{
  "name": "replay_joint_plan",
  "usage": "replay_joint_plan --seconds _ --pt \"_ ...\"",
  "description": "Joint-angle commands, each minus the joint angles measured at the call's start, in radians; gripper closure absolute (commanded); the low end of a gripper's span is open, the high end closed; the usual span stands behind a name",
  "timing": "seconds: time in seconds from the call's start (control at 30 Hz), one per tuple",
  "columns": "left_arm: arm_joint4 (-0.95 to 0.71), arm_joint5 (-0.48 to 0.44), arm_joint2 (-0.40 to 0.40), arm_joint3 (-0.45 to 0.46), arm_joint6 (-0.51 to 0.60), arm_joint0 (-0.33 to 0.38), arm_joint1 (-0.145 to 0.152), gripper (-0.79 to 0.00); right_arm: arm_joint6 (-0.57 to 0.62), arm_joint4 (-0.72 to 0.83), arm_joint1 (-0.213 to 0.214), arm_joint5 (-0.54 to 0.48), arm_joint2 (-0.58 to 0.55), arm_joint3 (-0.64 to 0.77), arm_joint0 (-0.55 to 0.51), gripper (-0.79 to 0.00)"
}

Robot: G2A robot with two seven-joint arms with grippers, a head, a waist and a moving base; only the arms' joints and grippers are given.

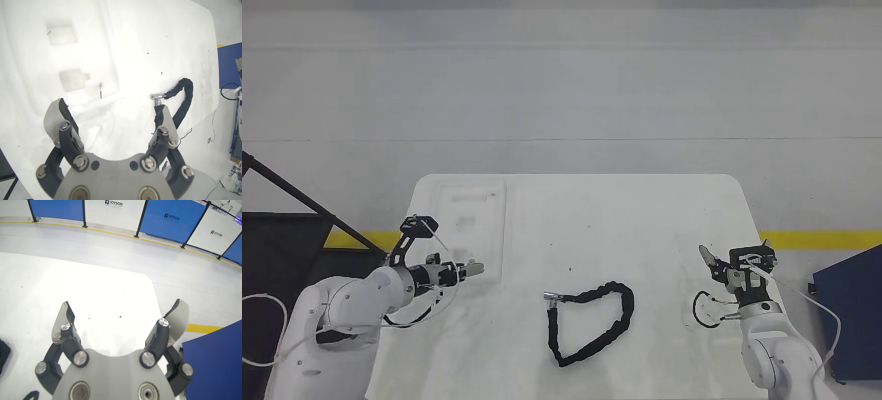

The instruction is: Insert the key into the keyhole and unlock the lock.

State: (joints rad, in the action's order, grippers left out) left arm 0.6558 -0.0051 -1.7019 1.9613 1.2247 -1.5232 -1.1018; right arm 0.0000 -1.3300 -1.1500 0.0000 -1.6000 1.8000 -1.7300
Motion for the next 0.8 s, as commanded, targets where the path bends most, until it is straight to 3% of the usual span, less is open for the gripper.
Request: replay_joint_plan --seconds 0.0,0.1,0.2,0.3,0.37,0.53,0.57,0.63,0.77 --pt "0.001 0.013 0.022 -0.019 0.007 0.025 0.001 -0.785 0.000 0.000 0.000 0.000 0.000 0.000 0.000 -0.785" --pt "-0.004 0.033 0.053 -0.045 0.019 0.056 0.002 -0.754 0.000 0.000 0.000 0.000 0.000 0.000 0.000 -0.785" --pt "0.008 0.048 0.079 -0.056 0.032 0.078 0.004 -0.496 0.000 0.000 0.000 0.000 0.000 0.000 0.000 -0.785" --pt "0.040 0.057 0.100 -0.059 0.043 0.089 0.007 -0.477 0.000 0.000 0.000 0.000 0.000 0.000 0.000 -0.785" --pt "0.052 0.069 0.107 -0.062 0.040 0.092 0.008 -0.391 0.000 0.000 0.000 0.000 0.000 0.000 0.000 -0.785" --pt "0.072 0.079 0.119 -0.072 0.041 0.097 0.013 -0.385 0.000 0.000 0.000 0.000 0.000 0.000 0.000 -0.785" --pt "0.073 0.079 0.121 -0.074 0.040 0.098 0.013 -0.416 0.000 0.000 0.000 0.000 0.000 0.000 0.000 -0.785" --pt "0.093 0.074 0.126 -0.077 0.031 0.098 0.015 -0.582 0.000 0.000 0.000 0.000 0.000 0.000 0.000 -0.785" --pt "0.097 0.073 0.135 -0.083 0.019 0.097 0.018 -0.594 0.000 0.000 0.000 0.000 0.000 0.000 0.000 -0.785"
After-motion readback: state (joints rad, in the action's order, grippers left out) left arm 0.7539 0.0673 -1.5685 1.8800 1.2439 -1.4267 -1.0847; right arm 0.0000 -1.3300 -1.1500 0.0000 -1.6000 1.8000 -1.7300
